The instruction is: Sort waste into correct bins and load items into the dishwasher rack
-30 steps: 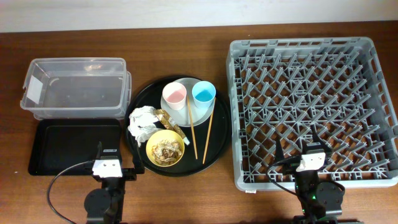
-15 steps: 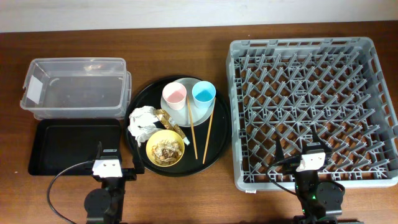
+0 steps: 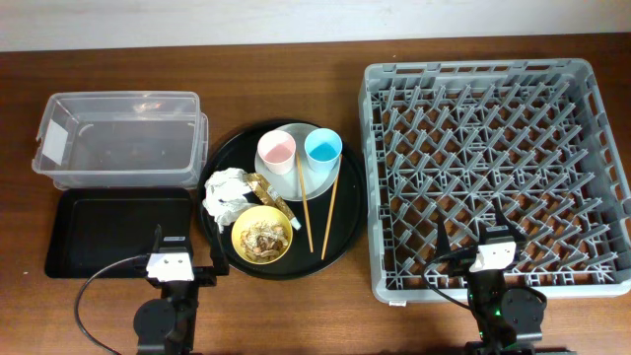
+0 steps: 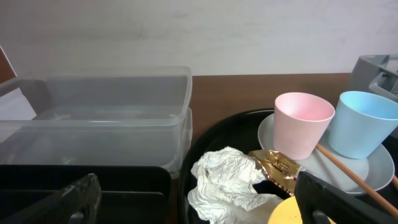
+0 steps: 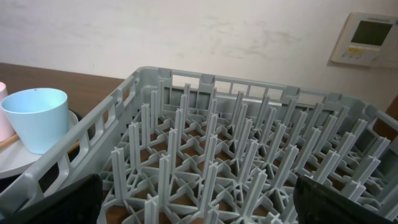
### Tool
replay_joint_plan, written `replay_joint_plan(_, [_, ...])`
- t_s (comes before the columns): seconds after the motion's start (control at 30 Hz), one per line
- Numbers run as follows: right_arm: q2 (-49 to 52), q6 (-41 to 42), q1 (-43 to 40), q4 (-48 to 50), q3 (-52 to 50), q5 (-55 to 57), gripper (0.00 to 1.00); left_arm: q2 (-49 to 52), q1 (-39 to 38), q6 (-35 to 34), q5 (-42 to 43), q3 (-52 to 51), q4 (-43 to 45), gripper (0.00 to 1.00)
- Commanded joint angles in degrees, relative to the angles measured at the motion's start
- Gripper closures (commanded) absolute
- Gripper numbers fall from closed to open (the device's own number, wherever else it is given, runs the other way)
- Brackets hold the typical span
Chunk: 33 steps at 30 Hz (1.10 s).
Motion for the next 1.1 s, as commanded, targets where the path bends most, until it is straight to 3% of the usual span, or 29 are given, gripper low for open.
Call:
replay_joint_plan(0.0, [-0.11, -0.22, 0.28, -0.15, -0.31, -0.55, 0.02, -0.24, -0.26, 1.09, 0.0, -0.37, 0.02, 0.01])
replay_joint_plan(0.33, [-0.11, -0.22, 0.28, -0.13, -0.31, -0.55, 0.02, -0.24, -0.26, 1.09, 0.26, -0.37, 1.6, 0.01])
replay_joint_plan(0.4, [-0.11, -0.22, 0.28, -0.15, -0.31, -0.55, 0.02, -0.24, -0.26, 1.11, 4.15, -0.17, 3.58, 0.01])
replay_joint_plan(0.57, [-0.11, -0.22, 0.28, -0.15, -0.31, -0.55, 0.02, -0.17, -0.22, 1.09, 8.39, 7.15, -7.67, 0.01])
replay_joint_plan(0.67, [-0.11, -0.22, 0.28, -0.15, -0.31, -0.55, 0.02, 3.02, -0.22, 1.11, 8.41, 18.23, -17.64, 0.01])
replay_joint_plan(0.77, [-0.11, -0.22, 0.28, -0.15, -0.31, -0.55, 0.02, 10.75, -0.22, 2.05, 8.48, 29.2, -24.15, 0.01])
replay_joint_plan(0.87, [-0.11, -0.22, 0.28, -0.15, -0.31, -0.55, 0.02, 25.44, -0.22, 8.04, 12.7, 43.3, -33.03, 0.01])
replay_joint_plan(1.07, [-0.11, -0.22, 0.28, -0.15, -0.31, -0.55, 0.01, 58.6, -0.22, 10.8, 14.25, 71.71, -59.78, 0.01])
